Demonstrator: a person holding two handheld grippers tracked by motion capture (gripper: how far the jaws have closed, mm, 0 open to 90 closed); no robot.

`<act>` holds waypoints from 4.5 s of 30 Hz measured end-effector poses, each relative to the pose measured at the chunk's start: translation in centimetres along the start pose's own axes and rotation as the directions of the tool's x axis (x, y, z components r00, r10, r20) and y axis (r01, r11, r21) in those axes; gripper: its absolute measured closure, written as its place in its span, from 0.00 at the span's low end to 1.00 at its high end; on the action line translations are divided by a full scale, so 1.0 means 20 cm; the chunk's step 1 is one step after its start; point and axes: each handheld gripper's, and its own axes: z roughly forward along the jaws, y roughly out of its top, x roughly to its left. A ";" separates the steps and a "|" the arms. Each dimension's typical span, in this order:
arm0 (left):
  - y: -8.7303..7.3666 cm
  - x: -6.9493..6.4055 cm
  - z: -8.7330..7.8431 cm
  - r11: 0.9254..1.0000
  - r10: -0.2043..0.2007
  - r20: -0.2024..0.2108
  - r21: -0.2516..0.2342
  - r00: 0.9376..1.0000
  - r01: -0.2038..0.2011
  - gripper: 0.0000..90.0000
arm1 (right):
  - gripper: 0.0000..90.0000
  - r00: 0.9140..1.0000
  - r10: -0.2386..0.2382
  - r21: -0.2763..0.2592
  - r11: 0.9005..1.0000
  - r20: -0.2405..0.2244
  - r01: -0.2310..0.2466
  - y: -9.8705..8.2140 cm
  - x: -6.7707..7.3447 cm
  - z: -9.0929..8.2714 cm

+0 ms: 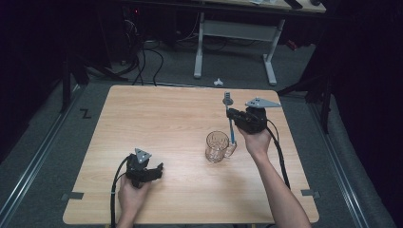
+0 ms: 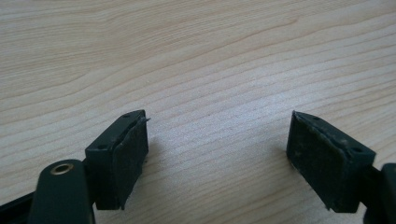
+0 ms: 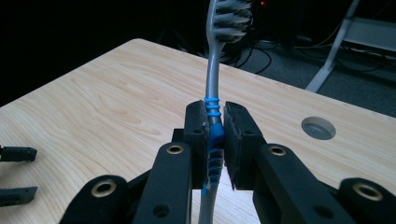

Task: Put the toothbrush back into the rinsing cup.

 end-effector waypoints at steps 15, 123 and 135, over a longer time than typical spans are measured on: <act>0.00 0.00 0.00 1.000 0.000 0.001 -0.001 1.000 0.000 0.24 | 0.89 1.000 -0.019 0.005 1.000 0.005 0.019 -0.01 0.00 -0.01; 0.00 0.00 0.00 1.000 0.000 0.000 -0.001 1.000 0.000 0.24 | 0.89 0.995 -0.093 0.078 0.993 0.030 0.090 -0.25 0.05 -0.16; 0.00 0.00 0.00 1.000 0.000 0.000 -0.001 1.000 0.000 0.24 | 0.89 0.994 -0.100 0.109 0.989 0.032 0.096 -0.27 0.05 -0.13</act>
